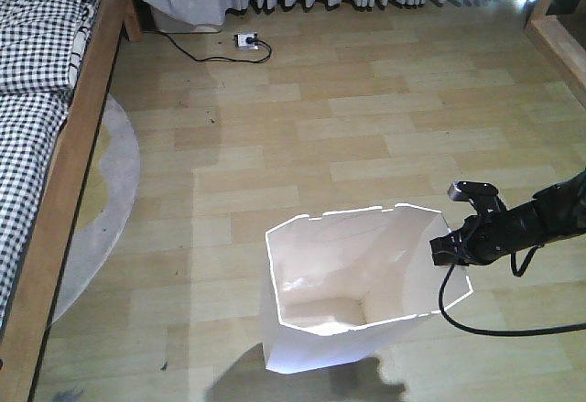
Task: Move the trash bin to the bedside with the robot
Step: 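Drive toward the checked bed holding the bin with the right gripper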
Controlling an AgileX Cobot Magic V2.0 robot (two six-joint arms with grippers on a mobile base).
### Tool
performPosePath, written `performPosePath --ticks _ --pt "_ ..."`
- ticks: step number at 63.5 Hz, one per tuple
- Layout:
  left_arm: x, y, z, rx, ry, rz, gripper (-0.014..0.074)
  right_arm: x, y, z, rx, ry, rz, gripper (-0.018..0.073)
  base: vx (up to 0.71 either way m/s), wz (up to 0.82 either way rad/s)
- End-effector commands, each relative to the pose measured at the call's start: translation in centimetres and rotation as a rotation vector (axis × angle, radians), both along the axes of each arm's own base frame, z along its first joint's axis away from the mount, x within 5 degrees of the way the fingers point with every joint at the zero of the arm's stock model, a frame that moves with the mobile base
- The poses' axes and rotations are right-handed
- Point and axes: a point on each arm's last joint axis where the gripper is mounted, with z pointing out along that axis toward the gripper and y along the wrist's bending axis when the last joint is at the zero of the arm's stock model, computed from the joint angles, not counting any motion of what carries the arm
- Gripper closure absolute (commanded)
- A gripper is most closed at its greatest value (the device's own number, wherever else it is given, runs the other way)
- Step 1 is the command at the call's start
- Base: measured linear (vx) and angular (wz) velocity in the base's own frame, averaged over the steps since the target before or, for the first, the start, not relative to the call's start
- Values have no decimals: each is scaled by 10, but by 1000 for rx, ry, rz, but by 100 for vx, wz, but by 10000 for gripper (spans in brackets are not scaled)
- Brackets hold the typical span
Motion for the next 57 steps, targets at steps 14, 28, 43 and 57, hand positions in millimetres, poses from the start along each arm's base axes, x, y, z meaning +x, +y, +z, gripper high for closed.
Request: performPosePath --ticks 14,28,43,57 --pt "1 0 5 4 -77 -4 603 13 10 39 177 -61 -14 564 22 -3" --pt "1 0 5 4 -77 -4 603 13 10 39 177 -61 -14 564 24 5" --pt "1 0 5 4 -77 -4 603 13 10 39 177 -61 -14 564 27 11" --pt "1 0 5 4 -77 -4 603 13 10 39 177 -61 -14 564 28 9"
